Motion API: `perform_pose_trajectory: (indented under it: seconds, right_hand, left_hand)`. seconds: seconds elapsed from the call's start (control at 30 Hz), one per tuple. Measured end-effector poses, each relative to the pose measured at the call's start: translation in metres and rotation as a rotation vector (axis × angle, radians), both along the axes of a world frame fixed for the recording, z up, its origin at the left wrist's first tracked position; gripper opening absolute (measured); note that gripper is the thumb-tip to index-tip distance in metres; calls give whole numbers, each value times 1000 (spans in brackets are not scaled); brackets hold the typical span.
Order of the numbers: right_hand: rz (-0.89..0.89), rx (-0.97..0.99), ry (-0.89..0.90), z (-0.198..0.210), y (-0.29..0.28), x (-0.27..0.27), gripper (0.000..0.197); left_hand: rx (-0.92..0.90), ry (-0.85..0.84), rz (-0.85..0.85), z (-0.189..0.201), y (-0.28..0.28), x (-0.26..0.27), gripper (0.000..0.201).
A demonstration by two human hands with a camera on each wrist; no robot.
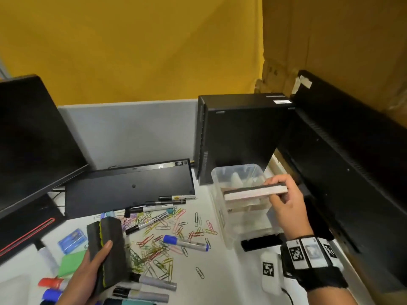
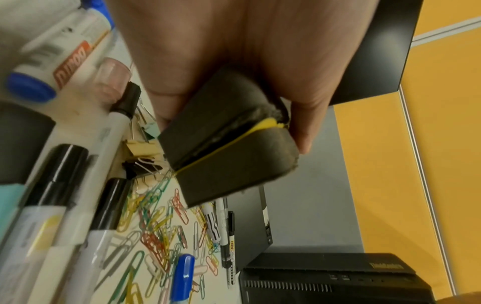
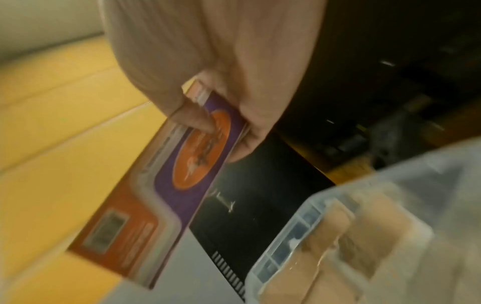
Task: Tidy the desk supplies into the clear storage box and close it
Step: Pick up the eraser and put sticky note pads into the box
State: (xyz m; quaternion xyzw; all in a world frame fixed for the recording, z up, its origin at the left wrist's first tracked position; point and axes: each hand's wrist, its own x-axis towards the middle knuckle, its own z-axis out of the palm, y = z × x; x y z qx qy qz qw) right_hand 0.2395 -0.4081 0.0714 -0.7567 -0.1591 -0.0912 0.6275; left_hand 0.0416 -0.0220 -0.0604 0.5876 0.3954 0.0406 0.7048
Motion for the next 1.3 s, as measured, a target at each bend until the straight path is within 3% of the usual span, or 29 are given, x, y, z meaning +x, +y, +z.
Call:
perform_pose_trajectory:
  seconds: [0.1, 0.27, 0.37, 0.47, 0.53, 0.7, 0.8, 1.0, 1.1, 1.3]
  right_hand:
    - [66, 66, 59, -8, -11, 6, 41]
    - [236, 216, 138, -16, -11, 12, 41]
    - [310, 276, 301, -19, -15, 22, 23]
    - [336, 555, 443, -19, -27, 29, 22]
    - [360, 659, 483, -15, -35, 32, 33]
    - [498, 682, 513, -6, -29, 34, 33]
    - [635, 774, 565, -4, -6, 31, 34]
    - [842, 788, 685, -6, 62, 28, 24]
    - [912, 737, 741, -10, 91, 28, 23]
    - [933, 661, 792, -17, 121, 26, 21]
  left_hand:
    - [44, 30, -12, -39, 16, -4, 64]
    - [32, 34, -59, -10, -10, 17, 83]
    - [30, 6, -26, 39, -39, 26, 61]
    - [-7, -28, -43, 51, -53, 36, 61]
    - [-47, -71, -28, 52, -57, 42, 52]
    - [-343, -141, -29, 66, -79, 63, 39]
    - [-418, -183, -52, 85, -89, 70, 40]
    - [-593, -268, -281, 115, -98, 72, 89]
    - [-654, -344, -396, 121, -104, 72, 82]
    - [-722, -224, -477, 119, -102, 70, 75]
